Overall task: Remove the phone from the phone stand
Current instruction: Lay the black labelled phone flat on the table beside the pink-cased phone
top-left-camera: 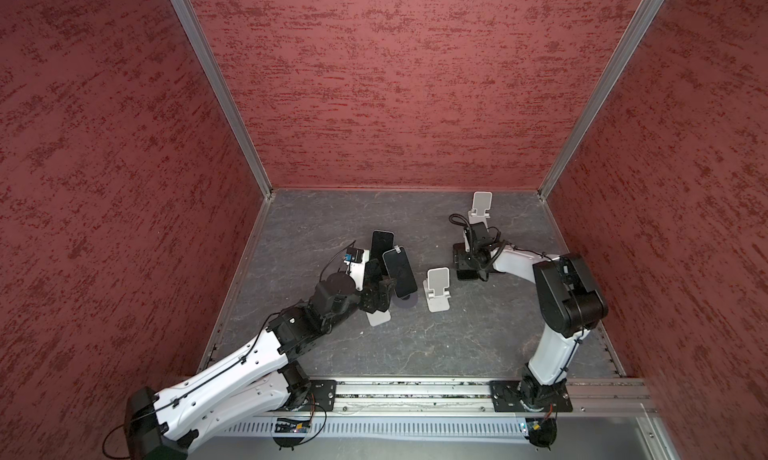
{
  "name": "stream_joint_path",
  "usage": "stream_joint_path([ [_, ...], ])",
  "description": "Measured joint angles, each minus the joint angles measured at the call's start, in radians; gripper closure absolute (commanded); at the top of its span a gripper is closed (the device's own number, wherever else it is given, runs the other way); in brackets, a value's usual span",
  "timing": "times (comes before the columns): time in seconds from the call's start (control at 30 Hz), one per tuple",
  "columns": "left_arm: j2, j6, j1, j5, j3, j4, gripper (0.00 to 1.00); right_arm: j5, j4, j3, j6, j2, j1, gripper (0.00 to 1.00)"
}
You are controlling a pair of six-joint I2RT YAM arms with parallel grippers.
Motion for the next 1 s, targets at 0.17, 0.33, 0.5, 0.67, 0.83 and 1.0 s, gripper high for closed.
stream_joint_path([
  [0.17,0.000,-0.001,0.000,0.000,0.000,-0.006,0.01,-0.010,0.038,-0.021,0.017,-0.008,-0.001,0.22],
  [0.33,-0.008,-0.001,0.000,0.001,0.000,-0.010,0.01,-0.019,0.065,-0.033,0.029,-0.012,-0.003,0.21],
  [0.5,-0.011,-0.002,0.000,0.002,0.000,-0.016,0.00,-0.021,0.074,-0.036,0.046,-0.013,-0.004,0.21],
  [0.67,-0.011,-0.002,0.000,0.002,0.000,-0.016,0.00,-0.020,0.091,-0.046,0.072,-0.016,-0.004,0.21],
  [0.83,-0.011,-0.002,0.000,0.002,0.000,-0.016,0.01,-0.017,0.098,-0.048,0.096,-0.017,-0.004,0.21],
  [1.0,-0.011,-0.002,0.000,0.002,0.000,-0.016,0.01,-0.014,0.099,-0.048,0.112,-0.017,-0.004,0.20],
])
